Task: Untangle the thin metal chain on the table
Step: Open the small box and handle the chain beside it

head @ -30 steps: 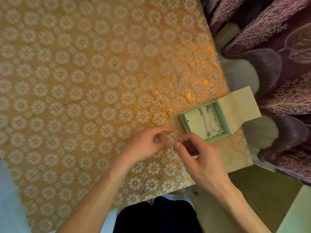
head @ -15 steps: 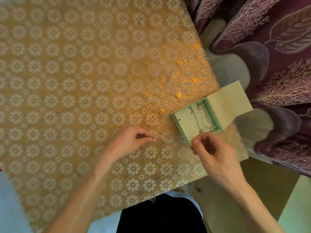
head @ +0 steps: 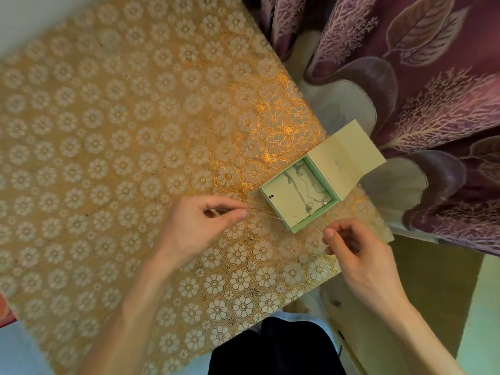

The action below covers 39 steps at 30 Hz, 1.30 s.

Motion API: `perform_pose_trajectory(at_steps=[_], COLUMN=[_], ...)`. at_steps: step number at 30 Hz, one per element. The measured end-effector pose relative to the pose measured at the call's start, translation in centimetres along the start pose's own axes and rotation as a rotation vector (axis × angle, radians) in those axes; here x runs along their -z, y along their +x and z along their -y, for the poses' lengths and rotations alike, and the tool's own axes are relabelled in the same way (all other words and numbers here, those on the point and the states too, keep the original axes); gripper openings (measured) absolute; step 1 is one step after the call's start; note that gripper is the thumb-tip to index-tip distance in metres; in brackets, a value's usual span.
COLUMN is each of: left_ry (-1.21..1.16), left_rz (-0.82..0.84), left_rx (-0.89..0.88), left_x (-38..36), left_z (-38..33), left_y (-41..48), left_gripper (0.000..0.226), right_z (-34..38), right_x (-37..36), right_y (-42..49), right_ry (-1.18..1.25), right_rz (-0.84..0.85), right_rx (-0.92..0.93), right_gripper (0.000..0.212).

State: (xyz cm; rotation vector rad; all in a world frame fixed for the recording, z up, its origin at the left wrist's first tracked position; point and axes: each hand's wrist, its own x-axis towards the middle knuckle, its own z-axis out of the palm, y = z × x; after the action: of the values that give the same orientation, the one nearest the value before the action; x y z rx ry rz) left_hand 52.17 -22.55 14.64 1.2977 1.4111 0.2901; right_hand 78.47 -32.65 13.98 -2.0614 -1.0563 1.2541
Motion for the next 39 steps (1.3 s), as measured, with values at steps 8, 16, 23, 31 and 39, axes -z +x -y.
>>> perform_pose_trajectory(at_steps=[8, 16, 23, 31, 39], left_ry=[0.076, 0.188, 0.621, 0.824, 0.914], left_rz=[0.106, 0.221, 0.105, 0.048, 0.095], left_rx=[-0.136, 0.012, -0.133, -0.254, -0.453], left_x=[-0.6, -3.8, -4.6, -3.8, -4.1], left_z=[-6.9, -6.2, -5.4, -4.4, -3.8], left_y=[1.3, 6.3, 8.3, 8.6, 8.9], left_gripper=[0.014, 0.011, 0.013, 0.015, 0.023], right_z=[-0.6, -2.1, -1.8, -0.1, 0.9], right_x=[0.6, -0.6, -2.8, -4.9, -5.8], right_y=[-0.4, 0.4, 2.1, 3.3, 3.5], right_ry=[0.094, 0.045, -0.121, -0.329, -0.651], right_rz=[-0.11, -0.092, -0.082, -0.141, -0.116], right_rx=[-0.027, -0.061, -0.038, 0.04, -0.007], right_gripper=[0.006, 0.007, 0.01, 0.019, 0.028])
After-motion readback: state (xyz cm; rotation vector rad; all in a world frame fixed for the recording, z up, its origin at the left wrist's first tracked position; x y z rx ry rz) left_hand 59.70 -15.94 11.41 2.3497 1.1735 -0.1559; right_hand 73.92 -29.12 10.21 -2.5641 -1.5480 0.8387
